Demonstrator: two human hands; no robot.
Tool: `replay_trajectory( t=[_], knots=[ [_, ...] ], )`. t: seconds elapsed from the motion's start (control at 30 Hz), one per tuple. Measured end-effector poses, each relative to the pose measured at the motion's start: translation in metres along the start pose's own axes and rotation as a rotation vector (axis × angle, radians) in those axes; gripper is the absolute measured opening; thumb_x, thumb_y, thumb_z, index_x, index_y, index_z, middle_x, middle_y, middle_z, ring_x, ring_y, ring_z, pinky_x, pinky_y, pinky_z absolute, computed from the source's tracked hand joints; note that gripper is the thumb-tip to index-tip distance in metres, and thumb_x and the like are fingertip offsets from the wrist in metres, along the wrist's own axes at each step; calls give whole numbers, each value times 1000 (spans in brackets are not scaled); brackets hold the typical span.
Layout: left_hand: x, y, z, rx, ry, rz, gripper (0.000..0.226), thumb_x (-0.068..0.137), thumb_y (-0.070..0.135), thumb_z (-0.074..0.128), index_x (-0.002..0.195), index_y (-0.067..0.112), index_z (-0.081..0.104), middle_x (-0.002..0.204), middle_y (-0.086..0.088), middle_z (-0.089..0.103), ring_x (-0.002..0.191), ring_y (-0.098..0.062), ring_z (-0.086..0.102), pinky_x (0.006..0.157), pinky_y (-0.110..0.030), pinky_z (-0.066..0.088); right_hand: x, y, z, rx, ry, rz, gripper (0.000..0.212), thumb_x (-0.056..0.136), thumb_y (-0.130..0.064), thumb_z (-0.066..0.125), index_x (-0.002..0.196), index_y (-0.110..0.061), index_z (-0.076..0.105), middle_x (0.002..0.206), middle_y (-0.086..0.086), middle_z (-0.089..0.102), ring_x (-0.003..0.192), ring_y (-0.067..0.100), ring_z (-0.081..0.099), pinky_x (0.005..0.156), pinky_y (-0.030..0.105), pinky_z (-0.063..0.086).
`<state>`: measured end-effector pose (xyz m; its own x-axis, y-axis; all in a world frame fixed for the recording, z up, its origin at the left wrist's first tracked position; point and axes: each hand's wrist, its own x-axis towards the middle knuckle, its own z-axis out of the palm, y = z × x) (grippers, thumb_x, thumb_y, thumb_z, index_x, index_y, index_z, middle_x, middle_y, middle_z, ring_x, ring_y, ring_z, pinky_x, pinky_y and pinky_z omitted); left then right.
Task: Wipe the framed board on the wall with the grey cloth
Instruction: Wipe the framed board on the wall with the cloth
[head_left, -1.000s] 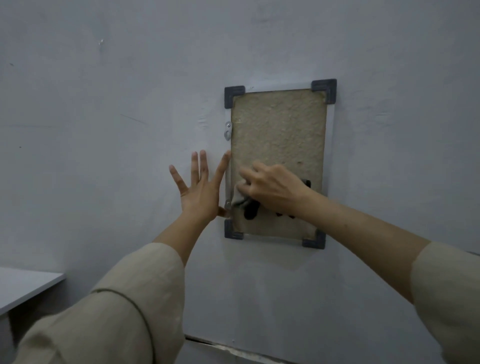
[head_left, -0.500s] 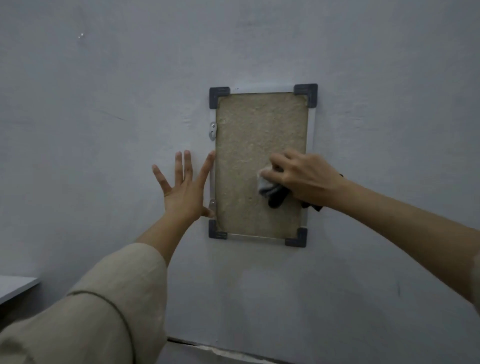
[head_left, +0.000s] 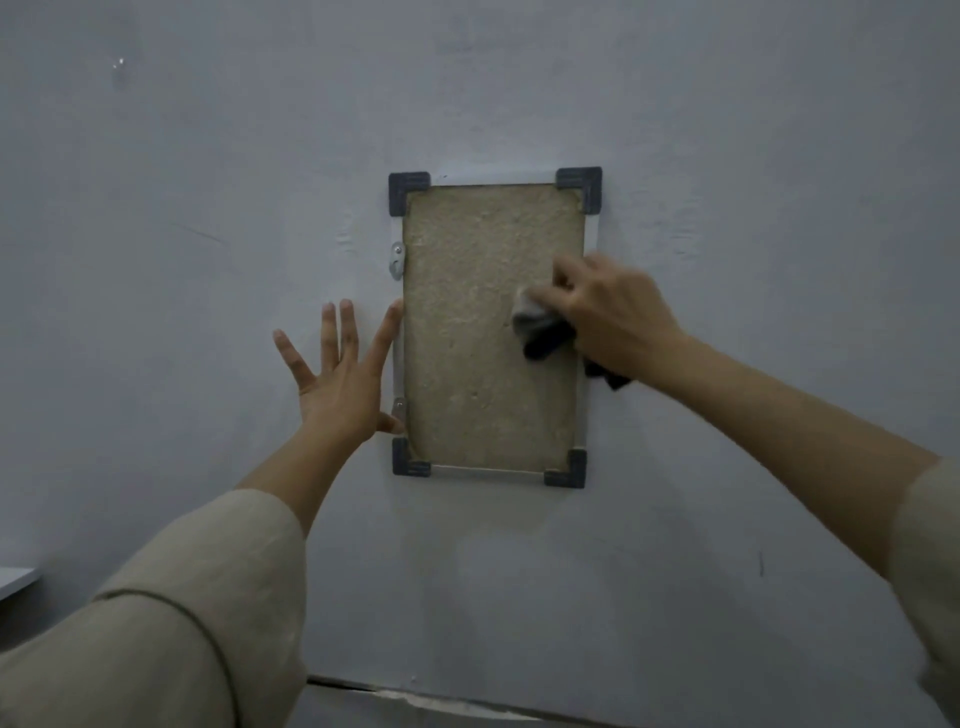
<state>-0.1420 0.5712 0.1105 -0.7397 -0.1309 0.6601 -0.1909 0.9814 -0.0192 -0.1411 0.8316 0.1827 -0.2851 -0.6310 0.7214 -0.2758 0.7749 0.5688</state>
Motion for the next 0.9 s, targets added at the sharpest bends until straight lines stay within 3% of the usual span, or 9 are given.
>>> replay_trajectory(
  t=[0.1,0.17,0.33,0.4,0.5,0.57,0.73,0.77,0.9],
  knots=[
    [-1,0,0,1,4,2,137,57,58,74,127,39,-43,151,-15,-26,136,-30,-32,93,-67,-22,27,20,-10,61,117,353,33,84,-3,49,116,-8,57,112,21,49,90,37,52,61,35,39],
    [-1,0,-1,3,2,4,136,58,59,73,127,39,-43,151,-15,-26,136,-30,-31,93,-67,-22,31,12,-12,97,126,442,34,81,-1,51,114,-7,57,112,21,49,89,37,51,61,34,37],
    [-1,0,-1,5,-1,5,135,59,59,72,126,39,-44,151,-15,-27,136,-30,-32,93,-66,-23,9,-15,-1,74,-9,10,33,91,-13,46,124,-11,50,113,17,49,96,33,50,62,33,36],
    [0,0,0,5,0,5,135,59,60,72,126,39,-44,151,-15,-27,136,-30,-32,93,-66,-22,17,0,-4,70,47,107,33,89,-10,48,122,-10,53,112,18,49,94,34,51,62,34,37],
    [-1,0,0,7,-2,7,136,59,59,73,126,39,-44,151,-15,-26,136,-30,-31,94,-67,-21,37,14,-9,84,147,398,33,83,-3,53,115,-7,57,113,21,49,89,37,52,61,34,38],
    [-1,0,-1,8,-1,9,137,59,59,73,125,39,-44,152,-15,-26,137,-30,-31,94,-68,-21,39,6,-9,100,153,425,33,81,0,54,113,-5,58,111,21,49,88,37,51,60,32,35],
    [0,0,0,10,8,11,137,58,60,73,126,39,-44,152,-15,-25,137,-30,-31,95,-70,-19,2,-43,13,82,-43,-164,29,93,-14,41,120,-10,51,113,14,49,95,28,50,60,29,33],
    [0,0,0,7,8,12,137,58,60,73,126,39,-44,152,-15,-25,137,-30,-31,94,-69,-20,1,-43,15,71,-55,-197,30,94,-15,40,121,-11,50,114,13,49,95,26,50,59,28,34],
    [1,0,0,0,4,13,137,57,59,74,127,39,-43,152,-15,-25,137,-31,-30,94,-69,-20,17,-29,12,161,21,138,35,87,-11,53,122,-12,54,108,17,52,90,33,51,59,31,33]
  ],
)
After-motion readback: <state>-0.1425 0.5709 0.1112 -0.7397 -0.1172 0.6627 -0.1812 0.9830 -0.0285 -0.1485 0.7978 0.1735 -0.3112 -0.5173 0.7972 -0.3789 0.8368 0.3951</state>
